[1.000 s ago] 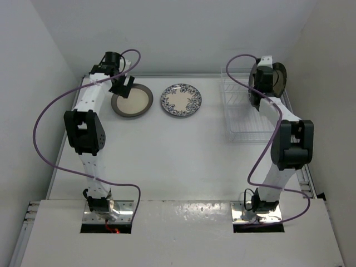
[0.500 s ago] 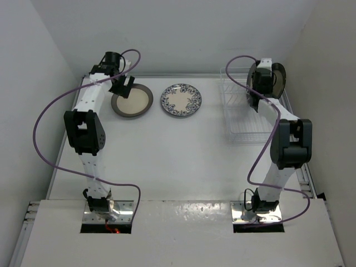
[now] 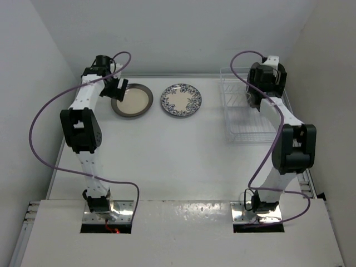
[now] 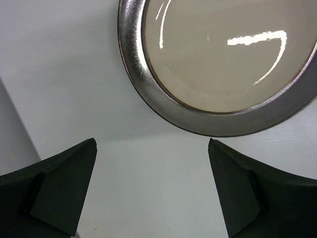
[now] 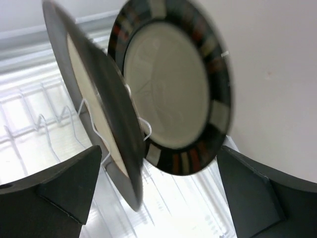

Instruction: Load the plates into the dish rack

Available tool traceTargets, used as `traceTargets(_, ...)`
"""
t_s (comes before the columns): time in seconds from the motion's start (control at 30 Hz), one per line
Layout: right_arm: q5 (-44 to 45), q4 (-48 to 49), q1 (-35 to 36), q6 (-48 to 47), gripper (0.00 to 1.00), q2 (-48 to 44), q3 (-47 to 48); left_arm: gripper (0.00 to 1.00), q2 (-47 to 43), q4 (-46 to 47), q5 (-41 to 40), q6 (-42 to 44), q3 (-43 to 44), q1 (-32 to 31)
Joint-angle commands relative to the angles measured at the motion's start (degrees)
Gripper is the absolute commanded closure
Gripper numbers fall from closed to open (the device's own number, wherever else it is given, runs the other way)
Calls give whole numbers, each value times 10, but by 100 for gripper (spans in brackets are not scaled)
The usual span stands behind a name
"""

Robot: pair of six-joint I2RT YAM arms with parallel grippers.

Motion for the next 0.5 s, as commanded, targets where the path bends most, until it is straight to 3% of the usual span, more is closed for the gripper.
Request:
traceTargets(0.0, 3, 0, 2, 22, 0, -77, 32, 0, 41, -12, 87, -30, 30, 55)
traceTargets(0.17, -34, -13, 37, -11, 0, -116, 20, 0, 123, -12, 200, -75, 66, 88)
traceTargets(0.47, -63, 22, 98, -72, 0, -172, -1, 1, 209, 18, 307, -122, 84, 125)
